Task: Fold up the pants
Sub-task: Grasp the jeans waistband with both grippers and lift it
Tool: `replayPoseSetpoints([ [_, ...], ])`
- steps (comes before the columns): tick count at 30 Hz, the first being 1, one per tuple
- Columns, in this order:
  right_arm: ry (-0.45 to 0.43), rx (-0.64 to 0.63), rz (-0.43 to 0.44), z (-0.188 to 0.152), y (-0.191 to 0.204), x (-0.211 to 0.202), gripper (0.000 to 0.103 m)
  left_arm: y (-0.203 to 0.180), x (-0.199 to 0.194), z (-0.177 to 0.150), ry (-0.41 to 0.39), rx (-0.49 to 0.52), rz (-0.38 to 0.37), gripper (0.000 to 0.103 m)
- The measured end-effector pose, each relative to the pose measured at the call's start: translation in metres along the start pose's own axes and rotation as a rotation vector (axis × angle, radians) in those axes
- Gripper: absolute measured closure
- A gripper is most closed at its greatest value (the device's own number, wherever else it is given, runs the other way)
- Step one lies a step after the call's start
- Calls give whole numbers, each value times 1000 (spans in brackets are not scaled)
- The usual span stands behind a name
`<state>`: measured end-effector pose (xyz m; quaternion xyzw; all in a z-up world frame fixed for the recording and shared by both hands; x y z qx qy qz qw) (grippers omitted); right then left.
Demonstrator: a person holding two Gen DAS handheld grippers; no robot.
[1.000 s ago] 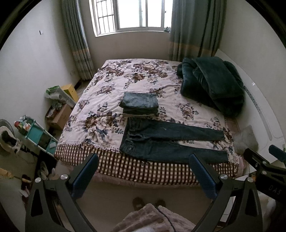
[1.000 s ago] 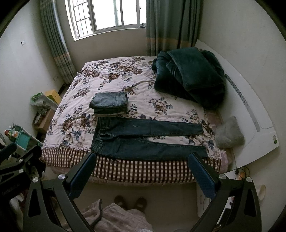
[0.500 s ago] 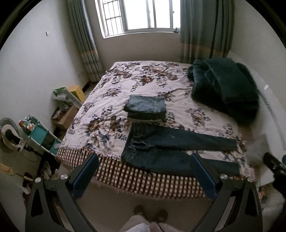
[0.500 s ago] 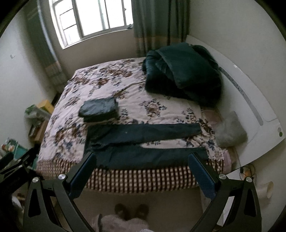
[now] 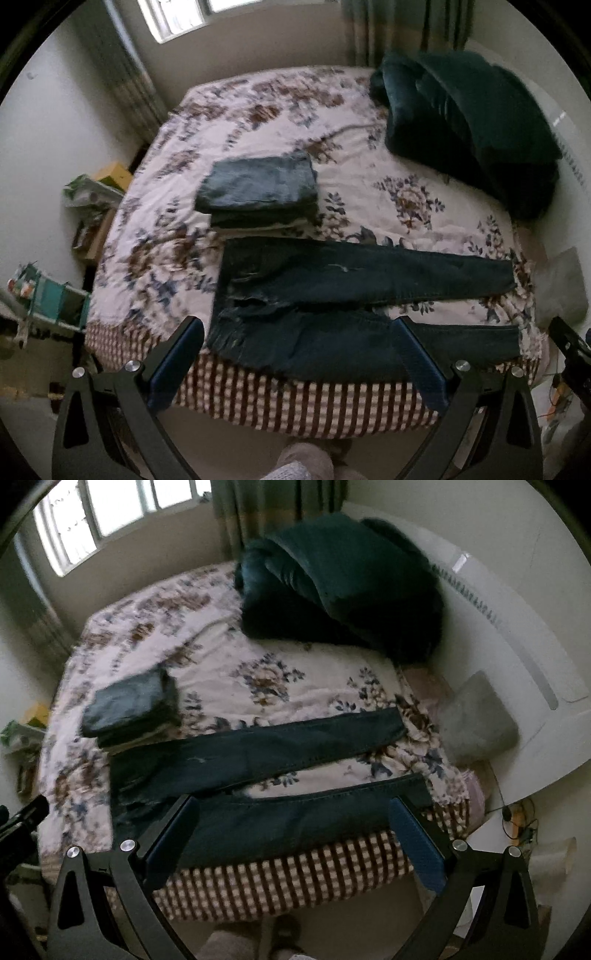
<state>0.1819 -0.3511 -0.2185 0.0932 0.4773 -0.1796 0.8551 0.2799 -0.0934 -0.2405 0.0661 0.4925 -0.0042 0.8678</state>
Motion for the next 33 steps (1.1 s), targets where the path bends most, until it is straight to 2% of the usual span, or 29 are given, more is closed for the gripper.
replayPoseSetpoints([
  [4,57,30,-55,21,0,87,0,-16,74,15,90,17,-41,0],
  [7,100,29,-73,31,0,150,0,-29,126,21,128,51,-39,0],
  [11,159,14,-84,33,1,235,0,-49,189,25,109,151,37,0],
  [12,181,-12,-81,32,3,260,0,-60,215,24,105,198,57,0],
  [16,276,-200,-89,22,15,368,0,-89,299,18,133,368,98,0],
  [21,417,-557,-89,5,29,495,0,-130,394,6,221,595,30,0],
  [25,517,-812,-87,-7,34,562,0,-158,448,3,281,723,-4,0],
  [29,603,-948,-20,-14,40,602,1,-176,475,-3,309,816,-63,0],
  [30,598,-978,9,-14,44,608,4,-177,481,-3,319,817,-93,0],
  [32,602,-990,74,-14,50,613,21,-178,486,1,326,808,-136,4],
  [33,618,-979,106,-16,51,613,39,-178,486,2,338,798,-176,17],
])
Point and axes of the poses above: each gripper's, at about its wrist camera, not at the fingertips, and x roughly the way its jaws point, y to its left, z to its top, the point moved 4 cm from there along x, roughly the way its jaws point, and after that the axes turned 8 degrees about -y, right-handed, at the moved point
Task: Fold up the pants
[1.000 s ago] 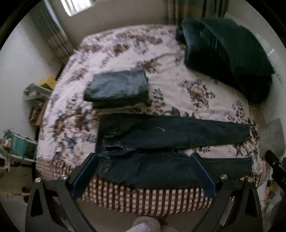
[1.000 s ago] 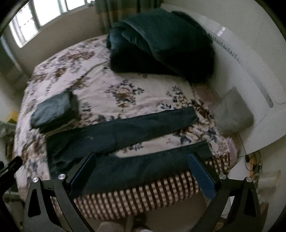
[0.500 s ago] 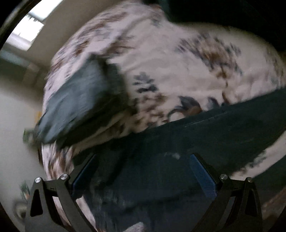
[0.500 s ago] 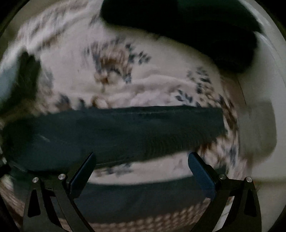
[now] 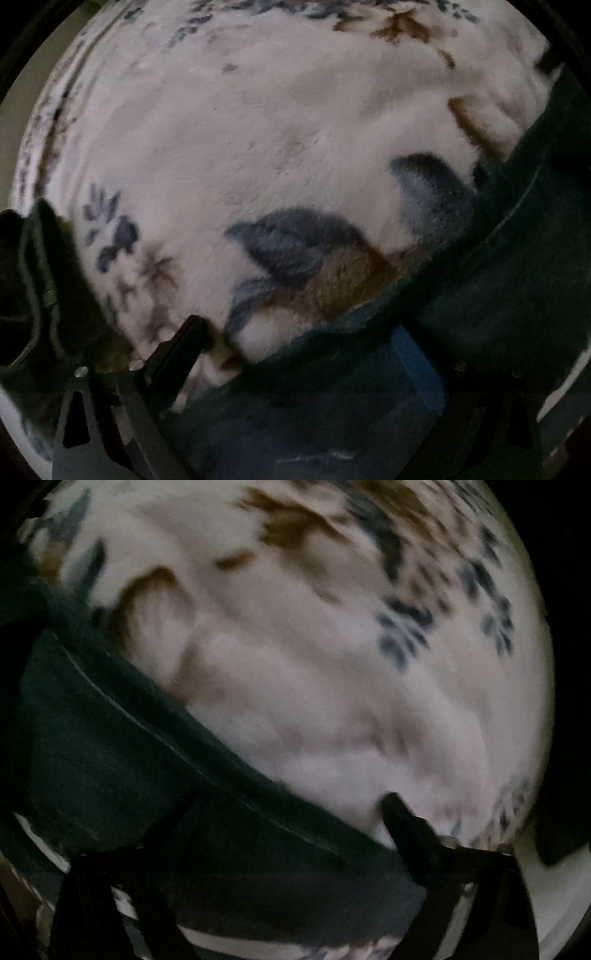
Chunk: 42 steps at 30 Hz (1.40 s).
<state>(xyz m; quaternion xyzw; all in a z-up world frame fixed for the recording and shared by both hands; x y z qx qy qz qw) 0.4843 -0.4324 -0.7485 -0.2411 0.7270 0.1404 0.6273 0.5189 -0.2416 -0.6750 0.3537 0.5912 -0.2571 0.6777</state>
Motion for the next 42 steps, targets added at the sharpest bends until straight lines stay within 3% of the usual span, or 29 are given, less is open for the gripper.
replayPoseSetpoints([
  [1,-5,2,19,0,3,1,53,0,-3,-1,-4,-15,-52,25],
  [3,-36,2,31,-3,7,-3,71,-5,-15,-2,-27,-14,-121,68],
  [4,-53,15,30,-6,6,-5,82,-8,-20,-3,-38,-5,-124,76],
  [6,-100,86,43,-13,-2,-13,89,-17,-33,-7,-67,29,-78,94],
  [11,-239,229,78,-44,-23,-46,93,-9,-80,-17,-165,-72,-9,98],
  [15,-342,295,105,-79,-27,-82,94,6,-140,-38,-265,-254,-40,98],
  [17,-375,310,108,-97,-22,-96,94,-7,-161,-57,-304,-331,-57,99],
  [24,-453,287,128,-187,118,-146,94,-90,-209,-160,-314,-664,-112,99],
  [28,-414,279,165,-232,170,-130,94,-141,-177,-217,-169,-837,-193,99],
  [30,-367,264,174,-246,191,-106,94,-159,-147,-238,-86,-911,-254,99],
  [32,-328,221,178,-256,211,-83,93,-169,-119,-256,-35,-962,-268,99],
  [37,-248,117,119,-260,239,-44,92,-180,-96,-261,-21,-949,-247,98],
  [42,-180,291,225,-260,217,-45,80,-177,-120,-269,-31,-1001,-288,93],
])
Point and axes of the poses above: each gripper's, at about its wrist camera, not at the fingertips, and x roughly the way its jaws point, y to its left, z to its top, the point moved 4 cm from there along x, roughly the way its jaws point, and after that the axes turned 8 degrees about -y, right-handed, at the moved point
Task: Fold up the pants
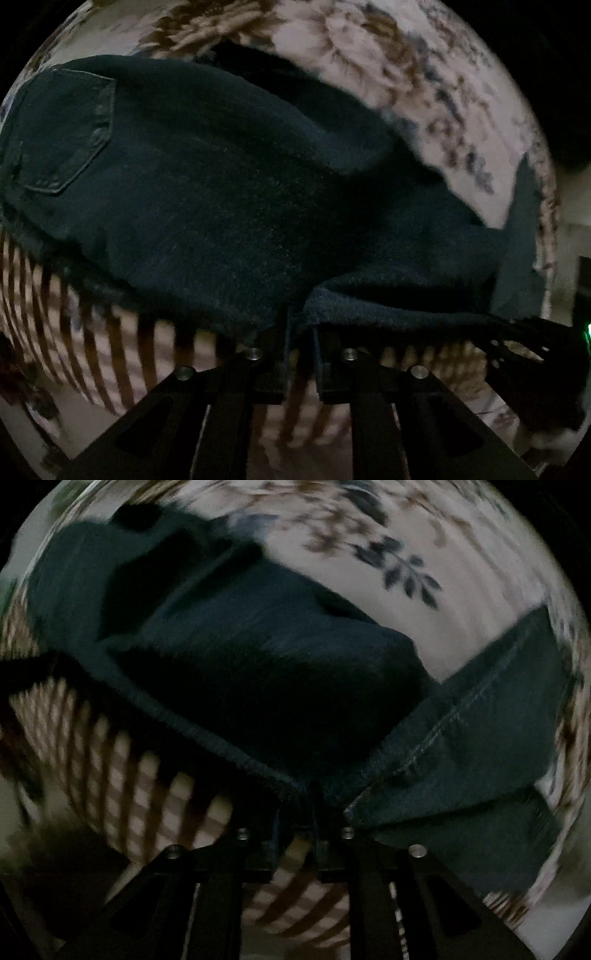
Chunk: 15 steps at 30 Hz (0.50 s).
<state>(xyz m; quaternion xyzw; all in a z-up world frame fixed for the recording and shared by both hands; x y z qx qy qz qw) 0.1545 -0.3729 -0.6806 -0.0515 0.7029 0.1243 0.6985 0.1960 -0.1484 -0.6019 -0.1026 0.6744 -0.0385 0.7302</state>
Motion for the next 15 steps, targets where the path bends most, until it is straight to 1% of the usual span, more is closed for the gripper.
replayPoseSetpoints([
  [2,-21,107,75,2,-10,-17,63,-3,-16,-2,-25,21,-2,91],
  [3,-57,204,173,4,-18,-33,36,-4,-24,-5,-43,24,-2,89],
  [4,-91,267,229,5,-24,-44,15,-4,-28,-6,-50,22,1,87],
  [5,-141,348,269,8,-35,-58,11,-5,-33,-2,-49,24,10,71],
  [6,-171,401,277,11,-45,-67,11,-5,-35,-2,-48,28,28,34],
  [7,-193,446,275,14,-55,-73,11,-5,-39,-3,-59,31,45,17],
  [8,-217,489,276,17,-65,-79,11,-4,-43,-3,-93,33,57,8],
  [9,-247,544,252,25,-80,-82,11,-8,-47,5,-109,36,66,8],
  [10,-243,576,203,33,-92,-82,11,-10,-49,7,-121,42,87,8],
  [11,-247,612,135,40,-112,-78,11,-12,-48,7,-125,45,104,8],
  [13,-253,658,22,56,-142,-71,11,-16,-38,15,-126,48,139,8],
  [15,-244,702,-56,70,-172,-55,11,-25,-27,29,-131,66,179,8],
])
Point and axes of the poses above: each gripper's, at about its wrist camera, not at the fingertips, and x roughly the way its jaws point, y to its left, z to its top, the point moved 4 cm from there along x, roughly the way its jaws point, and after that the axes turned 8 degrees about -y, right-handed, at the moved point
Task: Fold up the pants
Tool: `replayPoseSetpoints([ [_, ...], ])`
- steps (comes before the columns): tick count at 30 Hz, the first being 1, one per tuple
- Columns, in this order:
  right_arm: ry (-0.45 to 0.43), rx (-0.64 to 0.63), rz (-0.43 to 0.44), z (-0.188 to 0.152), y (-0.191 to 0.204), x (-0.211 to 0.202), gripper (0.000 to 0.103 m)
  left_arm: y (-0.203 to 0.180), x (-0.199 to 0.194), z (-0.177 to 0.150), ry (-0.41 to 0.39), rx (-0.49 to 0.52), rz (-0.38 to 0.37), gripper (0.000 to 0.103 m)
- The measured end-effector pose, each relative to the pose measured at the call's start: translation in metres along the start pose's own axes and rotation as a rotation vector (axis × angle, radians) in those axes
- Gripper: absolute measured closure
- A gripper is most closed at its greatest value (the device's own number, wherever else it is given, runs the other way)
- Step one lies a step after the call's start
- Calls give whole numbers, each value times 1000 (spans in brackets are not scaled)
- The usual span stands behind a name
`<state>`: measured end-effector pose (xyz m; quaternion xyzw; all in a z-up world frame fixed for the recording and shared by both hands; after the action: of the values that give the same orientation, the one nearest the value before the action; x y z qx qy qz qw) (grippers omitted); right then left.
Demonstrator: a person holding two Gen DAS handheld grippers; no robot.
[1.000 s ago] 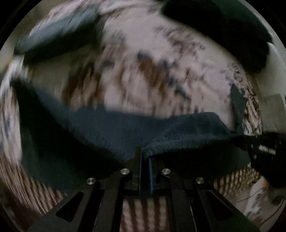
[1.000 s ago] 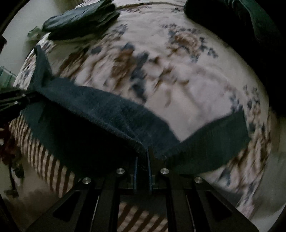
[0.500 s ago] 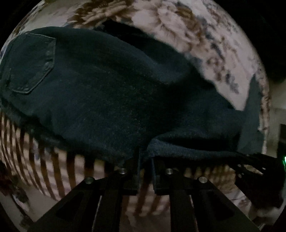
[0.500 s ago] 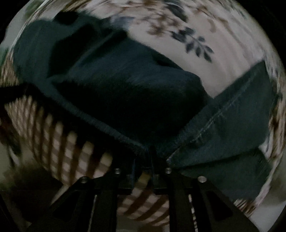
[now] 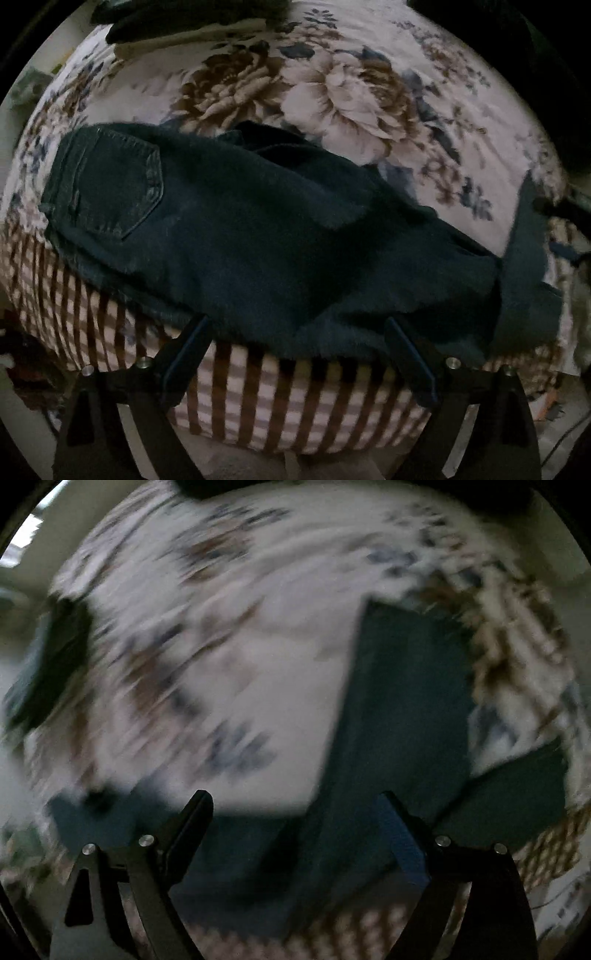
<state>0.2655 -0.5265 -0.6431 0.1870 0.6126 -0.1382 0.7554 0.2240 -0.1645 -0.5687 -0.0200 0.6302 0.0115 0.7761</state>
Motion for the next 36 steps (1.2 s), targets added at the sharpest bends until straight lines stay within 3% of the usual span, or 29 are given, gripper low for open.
replayPoseSetpoints([
  [3,41,26,-127,37,-18,44,11,-14,13,21,-35,43,38,8],
  [6,93,17,-177,48,-31,75,15,-31,22,41,-53,101,38,8],
  [8,59,-22,-197,51,-34,72,41,-42,24,51,-63,133,26,8],
  [9,22,-24,-204,51,-39,61,78,-48,25,53,-68,146,5,8],
  [10,5,9,-173,50,-46,50,98,-54,26,54,-63,154,-15,8],
  [15,-195,288,-3,26,-121,-50,98,-69,29,53,-39,189,-69,8],
  [19,-364,461,97,-2,-183,-121,98,-74,24,44,-23,158,-95,8],
  [24,-487,574,208,-33,-219,-163,98,-87,23,33,-24,199,-85,8],
  [26,-490,568,201,-46,-235,-156,98,-92,27,28,-19,222,-80,8],
  [28,-438,570,171,-63,-250,-129,98,-95,33,22,-11,248,-67,8],
  [31,-258,634,124,-96,-279,-65,93,-99,40,13,9,270,-62,8],
  [33,-178,766,182,-118,-297,-36,91,-100,43,7,23,275,-62,8],
  [34,-177,818,208,-125,-302,-32,82,-100,44,5,28,276,-62,8],
  [36,-193,902,241,-134,-310,-29,76,-100,47,1,42,279,-63,8],
])
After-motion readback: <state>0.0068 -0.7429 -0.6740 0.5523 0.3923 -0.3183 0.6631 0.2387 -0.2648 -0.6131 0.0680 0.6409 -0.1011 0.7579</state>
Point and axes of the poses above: each gripper's, at about its wrist camera, not at the fingertips, and x roughly the way its jaws point, y to its left, z to its top, the point moved 4 cm from there along x, roughly the way its jaws point, and after that the axes turned 8 degrees about -y, right-handed, at the moved point
